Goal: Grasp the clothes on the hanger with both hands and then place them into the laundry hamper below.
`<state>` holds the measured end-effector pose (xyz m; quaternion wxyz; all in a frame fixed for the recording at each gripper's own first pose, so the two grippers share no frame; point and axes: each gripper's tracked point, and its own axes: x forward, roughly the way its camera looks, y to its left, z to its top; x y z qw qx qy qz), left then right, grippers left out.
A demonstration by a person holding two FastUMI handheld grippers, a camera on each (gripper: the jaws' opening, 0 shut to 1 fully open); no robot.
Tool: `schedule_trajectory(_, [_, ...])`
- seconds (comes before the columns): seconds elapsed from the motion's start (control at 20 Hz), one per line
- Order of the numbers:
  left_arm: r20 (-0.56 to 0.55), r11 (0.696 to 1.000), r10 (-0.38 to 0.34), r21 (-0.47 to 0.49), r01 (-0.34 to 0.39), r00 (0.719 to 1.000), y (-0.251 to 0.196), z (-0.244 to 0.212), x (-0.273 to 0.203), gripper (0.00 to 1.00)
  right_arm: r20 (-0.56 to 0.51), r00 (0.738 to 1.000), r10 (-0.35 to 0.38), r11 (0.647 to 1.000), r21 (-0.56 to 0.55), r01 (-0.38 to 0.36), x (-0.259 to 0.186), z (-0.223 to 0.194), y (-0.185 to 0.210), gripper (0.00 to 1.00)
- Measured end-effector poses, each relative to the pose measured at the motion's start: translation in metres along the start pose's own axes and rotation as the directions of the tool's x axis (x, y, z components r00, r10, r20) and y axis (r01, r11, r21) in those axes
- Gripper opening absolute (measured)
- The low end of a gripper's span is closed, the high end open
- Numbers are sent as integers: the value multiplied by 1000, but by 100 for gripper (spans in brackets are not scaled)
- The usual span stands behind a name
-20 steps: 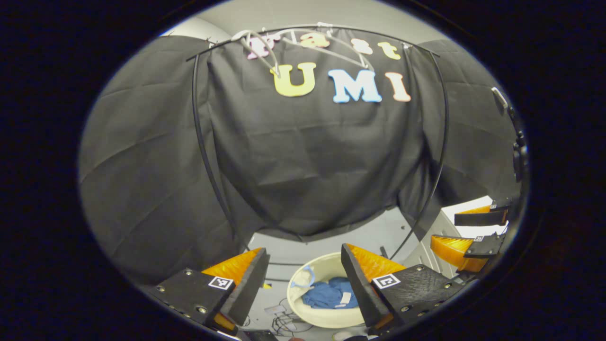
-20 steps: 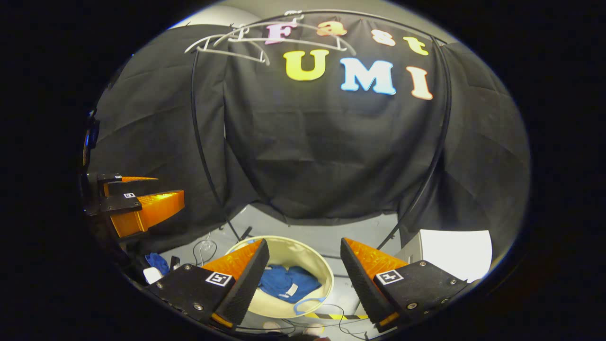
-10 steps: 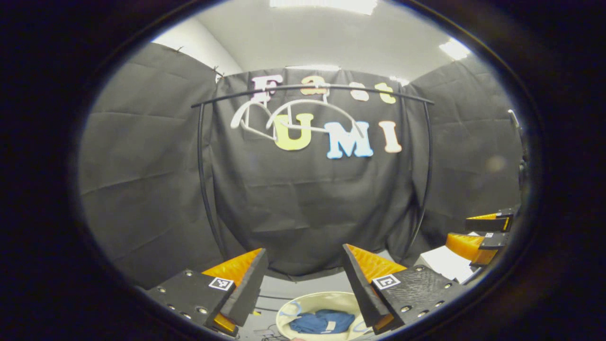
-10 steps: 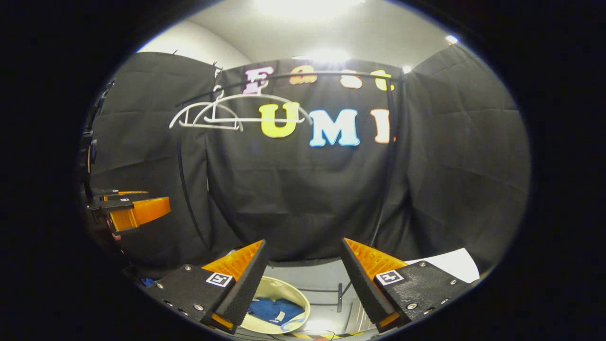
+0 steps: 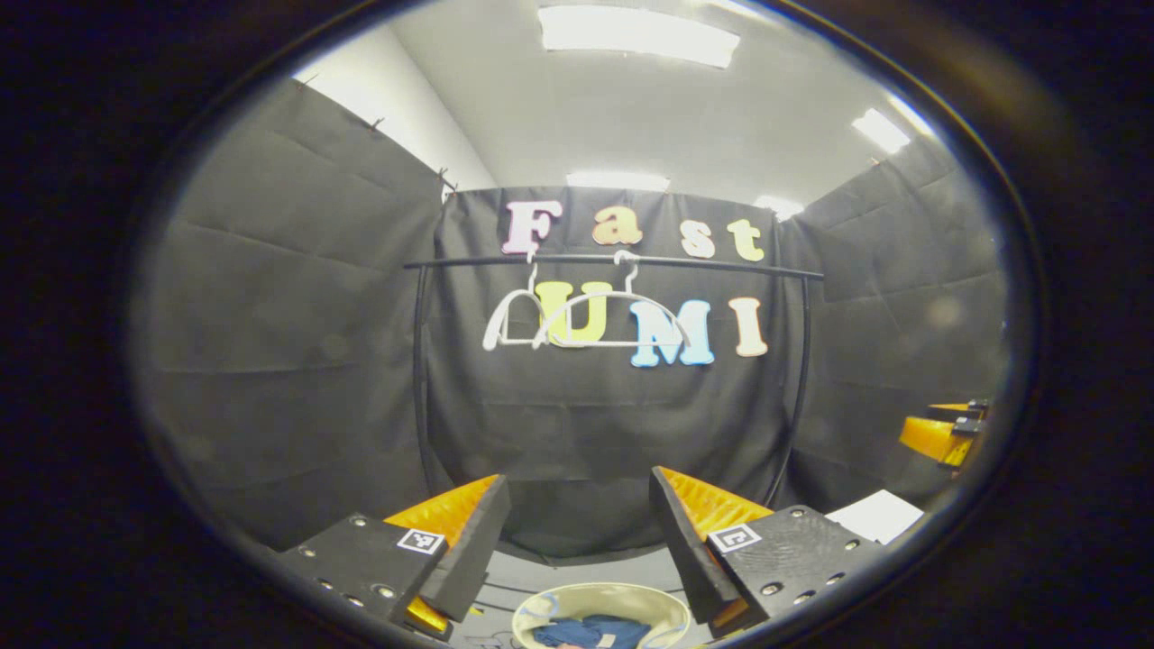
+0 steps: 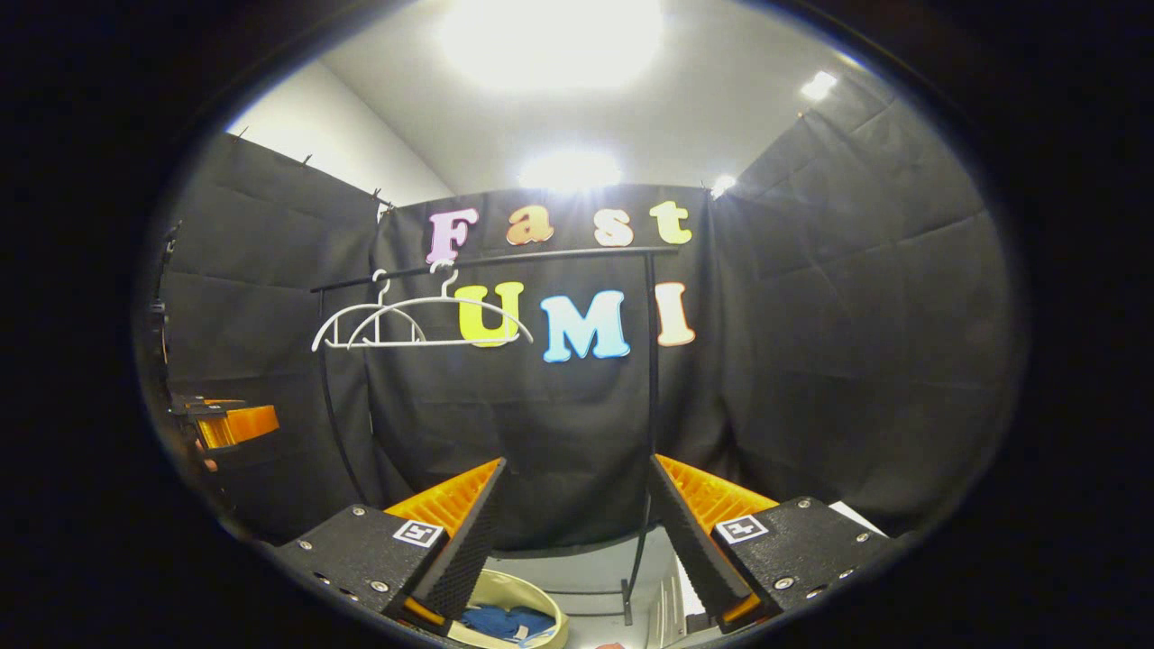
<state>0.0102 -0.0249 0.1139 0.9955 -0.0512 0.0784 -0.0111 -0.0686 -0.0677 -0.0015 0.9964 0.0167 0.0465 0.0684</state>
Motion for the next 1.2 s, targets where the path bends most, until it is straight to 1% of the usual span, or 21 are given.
schedule_trajectory(0.1, [13,1000,21,-4,-21,1000,5,4,-1,90,25,999,-24,1000,1,24,-11,5,-10,94])
schedule_trajectory(0.2, [29,999,49,2,-49,998,13,13,-9,90,30,999,-33,999,19,32,-19,7,-13,93])
schedule_trajectory(0.3, [47,997,72,24,-73,996,21,22,-22,90,39,999,-37,999,17,37,-25,10,-16,93])
schedule_trajectory(0.35, [56,996,77,42,-79,995,22,26,-28,90,44,998,-40,999,11,39,-28,12,-18,92])
schedule_trajectory(0.4, [64,995,81,58,-85,995,23,29,-37,90,52,998,-39,999,4,39,-29,14,-18,94])
schedule_trajectory(0.45, [65,994,80,67,-85,995,23,31,-42,90,59,997,-41,999,-5,42,-29,15,-19,92])
schedule_trajectory(0.55, [69,993,82,76,-87,994,22,34,-43,90,67,997,-45,999,-17,46,-30,16,-19,94])
schedule_trajectory(0.9, [77,992,92,74,-98,993,24,35,-51,90,87,995,-46,998,-28,49,-29,17,-15,94])
schedule_trajectory(1.2, [89,992,95,71,-101,992,22,35,-51,89,102,994,-44,999,-19,46,-18,20,-15,94])
